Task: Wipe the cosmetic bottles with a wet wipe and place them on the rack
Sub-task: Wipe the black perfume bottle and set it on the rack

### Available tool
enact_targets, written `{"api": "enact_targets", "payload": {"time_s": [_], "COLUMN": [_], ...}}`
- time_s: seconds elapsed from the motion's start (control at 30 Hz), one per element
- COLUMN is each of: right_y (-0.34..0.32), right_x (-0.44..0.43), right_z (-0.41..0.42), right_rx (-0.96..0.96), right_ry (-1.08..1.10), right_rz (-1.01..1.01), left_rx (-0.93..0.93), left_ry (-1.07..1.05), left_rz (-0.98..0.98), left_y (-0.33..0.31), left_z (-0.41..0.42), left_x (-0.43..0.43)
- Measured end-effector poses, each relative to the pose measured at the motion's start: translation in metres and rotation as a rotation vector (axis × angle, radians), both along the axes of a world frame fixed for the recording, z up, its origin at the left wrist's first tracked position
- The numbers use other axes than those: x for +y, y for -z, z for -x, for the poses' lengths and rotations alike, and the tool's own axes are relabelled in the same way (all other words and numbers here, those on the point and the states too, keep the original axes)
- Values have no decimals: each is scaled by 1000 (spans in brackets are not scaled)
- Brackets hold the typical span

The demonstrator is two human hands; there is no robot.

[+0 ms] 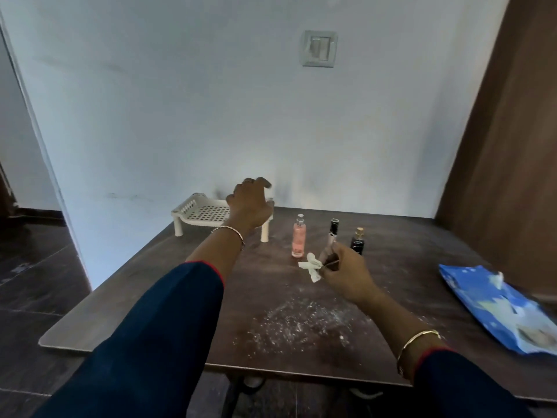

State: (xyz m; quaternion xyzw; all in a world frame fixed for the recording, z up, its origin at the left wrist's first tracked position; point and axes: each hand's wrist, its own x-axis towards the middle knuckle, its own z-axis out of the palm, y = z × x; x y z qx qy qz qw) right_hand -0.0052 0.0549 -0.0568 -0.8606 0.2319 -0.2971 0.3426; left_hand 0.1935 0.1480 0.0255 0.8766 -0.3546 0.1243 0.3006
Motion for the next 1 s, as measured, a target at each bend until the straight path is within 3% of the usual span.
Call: {"api": "enact_targets", "payload": {"time_s": [0.27, 0.43, 0.6, 1.0], "right_y": [13, 26, 38, 31], "right_x": [-47, -80, -100, -103], "right_z": [68, 88, 95, 97], "right_rx": [-112, -129, -150, -186], "right_ry": [146, 231, 243, 206], "right_rz": [-98, -140, -217, -219], "left_rx": [-128, -413, -562, -345], "left_ry": [259, 410, 388, 384], "left_rz": [-139, -355, -447, -340], "left_y": [7, 23, 40, 47], "left_z": [84, 106, 111, 105], "left_x": [-70, -115, -141, -156]}}
